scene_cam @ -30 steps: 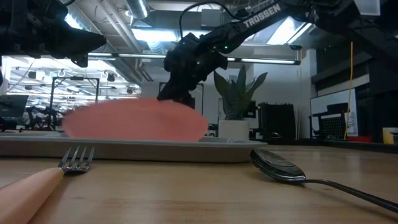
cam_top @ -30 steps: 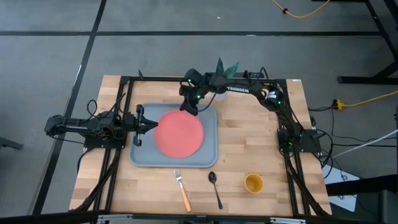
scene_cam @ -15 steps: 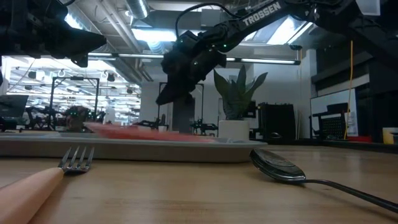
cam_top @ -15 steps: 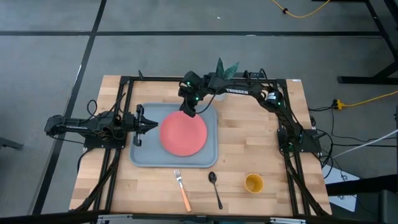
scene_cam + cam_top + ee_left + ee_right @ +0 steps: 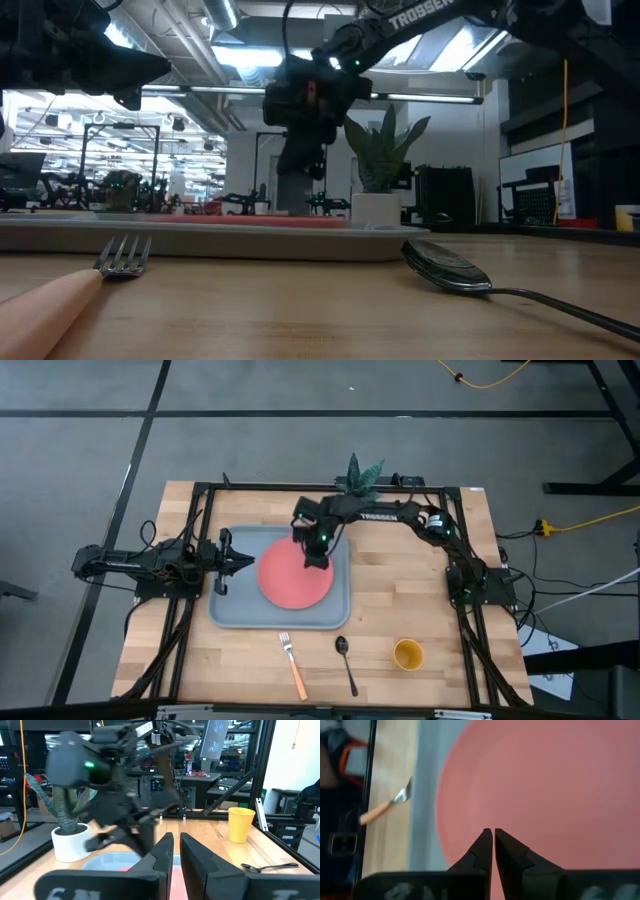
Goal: Pick and place plate/cup/fork/spoon on tray
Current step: Put the pink plate on the gray tray
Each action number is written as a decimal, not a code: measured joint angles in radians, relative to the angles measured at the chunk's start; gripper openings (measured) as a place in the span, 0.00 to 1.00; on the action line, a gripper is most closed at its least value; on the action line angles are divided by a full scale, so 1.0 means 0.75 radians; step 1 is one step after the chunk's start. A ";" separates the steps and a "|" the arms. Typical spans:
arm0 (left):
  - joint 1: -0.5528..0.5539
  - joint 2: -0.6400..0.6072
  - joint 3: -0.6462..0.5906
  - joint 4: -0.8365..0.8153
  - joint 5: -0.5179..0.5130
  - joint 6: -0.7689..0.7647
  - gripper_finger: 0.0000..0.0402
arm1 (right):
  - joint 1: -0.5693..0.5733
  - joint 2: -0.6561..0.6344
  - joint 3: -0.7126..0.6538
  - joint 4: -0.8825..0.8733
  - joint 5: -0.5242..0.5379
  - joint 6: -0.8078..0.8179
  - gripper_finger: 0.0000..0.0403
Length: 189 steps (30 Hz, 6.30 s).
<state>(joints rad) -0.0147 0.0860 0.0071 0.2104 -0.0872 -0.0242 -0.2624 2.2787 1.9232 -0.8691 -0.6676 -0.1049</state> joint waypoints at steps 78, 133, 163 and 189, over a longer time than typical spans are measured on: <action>0.000 -0.001 0.000 0.009 -0.001 0.007 0.07 | 0.320 0.157 -0.001 0.357 1.172 0.197 0.02; 0.000 0.000 0.001 0.000 0.004 0.000 0.07 | 0.355 0.189 0.178 0.174 0.818 0.282 0.02; 0.000 0.000 0.001 -0.001 0.004 0.000 0.07 | 0.351 0.242 0.176 0.190 0.757 0.268 0.02; 0.000 0.000 0.001 -0.001 0.004 0.000 0.07 | 0.287 0.264 0.176 0.326 0.826 0.197 0.02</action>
<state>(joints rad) -0.0146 0.0860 0.0074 0.2100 -0.0841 -0.0243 -0.0474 2.4767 2.0556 -0.6247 -0.0478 0.0426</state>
